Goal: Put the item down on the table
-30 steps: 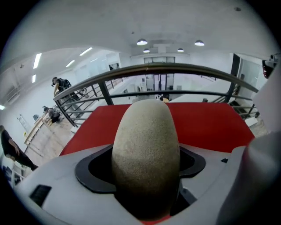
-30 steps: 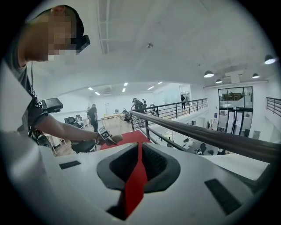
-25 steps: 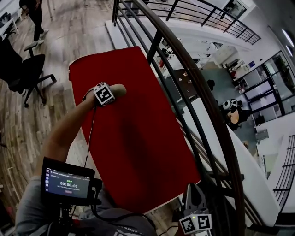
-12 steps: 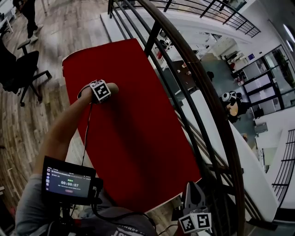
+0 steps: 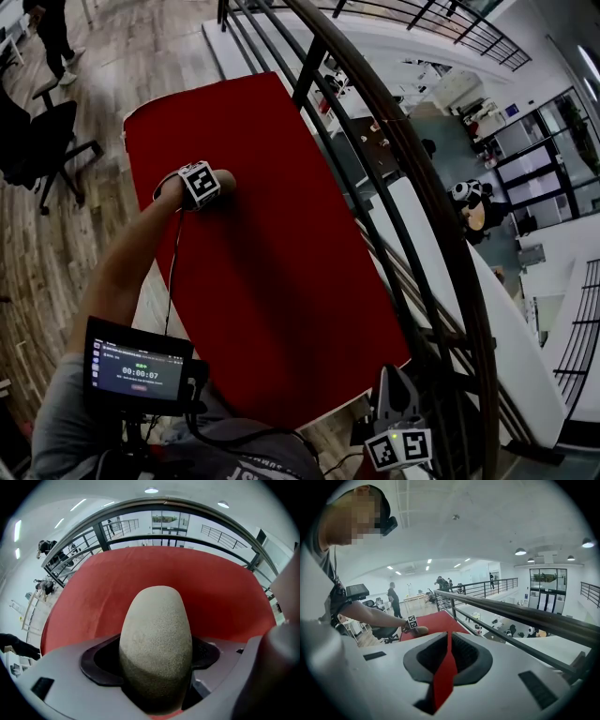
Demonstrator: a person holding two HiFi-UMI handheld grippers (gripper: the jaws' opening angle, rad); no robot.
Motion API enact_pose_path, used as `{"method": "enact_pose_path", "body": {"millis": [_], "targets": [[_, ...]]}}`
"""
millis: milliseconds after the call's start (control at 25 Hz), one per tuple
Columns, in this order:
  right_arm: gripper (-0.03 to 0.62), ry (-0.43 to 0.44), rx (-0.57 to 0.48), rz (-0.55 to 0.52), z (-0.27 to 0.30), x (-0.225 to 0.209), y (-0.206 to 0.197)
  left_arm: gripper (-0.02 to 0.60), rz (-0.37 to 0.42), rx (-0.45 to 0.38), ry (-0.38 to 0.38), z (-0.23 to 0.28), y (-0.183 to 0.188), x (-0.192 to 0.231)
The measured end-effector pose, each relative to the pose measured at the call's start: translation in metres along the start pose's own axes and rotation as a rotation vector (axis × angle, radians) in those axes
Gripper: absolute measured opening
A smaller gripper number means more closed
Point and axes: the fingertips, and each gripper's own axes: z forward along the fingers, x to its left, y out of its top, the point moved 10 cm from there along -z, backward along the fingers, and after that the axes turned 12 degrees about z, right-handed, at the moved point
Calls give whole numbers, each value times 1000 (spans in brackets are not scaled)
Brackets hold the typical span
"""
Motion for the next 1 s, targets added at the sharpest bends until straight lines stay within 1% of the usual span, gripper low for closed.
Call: {"method": "enact_pose_path", "body": {"millis": [200, 360, 440, 480, 520, 560, 800, 880, 1000], "targets": [[15, -2, 6, 3, 0, -1, 1, 394, 14, -19, -5, -1, -1, -2], [15, -4, 8, 2, 0, -1, 0, 394, 0, -45, -43, 3, -5, -3], [15, -4, 11, 2, 0, -1, -1, 396, 7, -62, -53, 5, -5, -4], [15, -5, 12, 2, 0, -1, -2, 417, 13, -69, -53, 4, -5, -5], [15, -5, 13, 2, 0, -1, -2, 484, 20, -72, -47, 3, -4, -6], [15, -5, 12, 2, 0, -1, -2, 523, 25, -75, -38, 2, -3, -7], [15, 1, 9, 3, 4, -4, -3, 526, 16, -121, -6, 3, -4, -7], [15, 5, 2, 3, 8, -8, -5, 526, 16, -154, 36, -4, 1, -4], [15, 21, -12, 1, 7, -5, -8, 525, 21, -223, 127, -29, 2, -3]]}}
